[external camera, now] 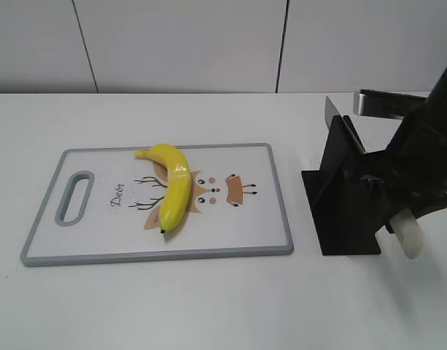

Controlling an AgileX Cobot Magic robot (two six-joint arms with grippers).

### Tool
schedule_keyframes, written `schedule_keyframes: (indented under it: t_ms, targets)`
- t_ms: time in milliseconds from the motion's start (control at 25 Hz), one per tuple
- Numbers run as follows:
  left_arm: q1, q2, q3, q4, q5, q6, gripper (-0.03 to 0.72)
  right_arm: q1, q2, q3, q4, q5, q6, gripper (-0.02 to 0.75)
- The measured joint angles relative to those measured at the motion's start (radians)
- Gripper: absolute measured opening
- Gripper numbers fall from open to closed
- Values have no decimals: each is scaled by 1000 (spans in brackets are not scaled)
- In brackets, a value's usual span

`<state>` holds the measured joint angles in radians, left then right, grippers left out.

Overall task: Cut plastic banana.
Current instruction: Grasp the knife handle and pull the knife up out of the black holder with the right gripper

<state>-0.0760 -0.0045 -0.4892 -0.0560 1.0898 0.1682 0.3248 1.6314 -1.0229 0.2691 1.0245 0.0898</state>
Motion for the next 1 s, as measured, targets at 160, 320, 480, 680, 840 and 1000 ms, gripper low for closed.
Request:
schedule_keyframes:
  t_ms: [160,320,480,680,840,1000]
  targets:
    - [0,0,0,0,0,0,479,0,-51,-27,-3,12,7,182]
    - [0,0,0,0,0,0,479,0,-131,-70,-3,29,4,175]
    - [0,0,0,1,0,0,479,0,-204,-121,-3,57,4,170]
    - [0,0,-3,1,-15,0,479,0,-254,-214,-4,60,-6,169]
    - [0,24,-15,-17,-47,0,479,0,-255,-284,-8,61,-103,169]
    - [0,183,-45,-62,-96,42,479,0,-254,-336,-10,55,-254,169]
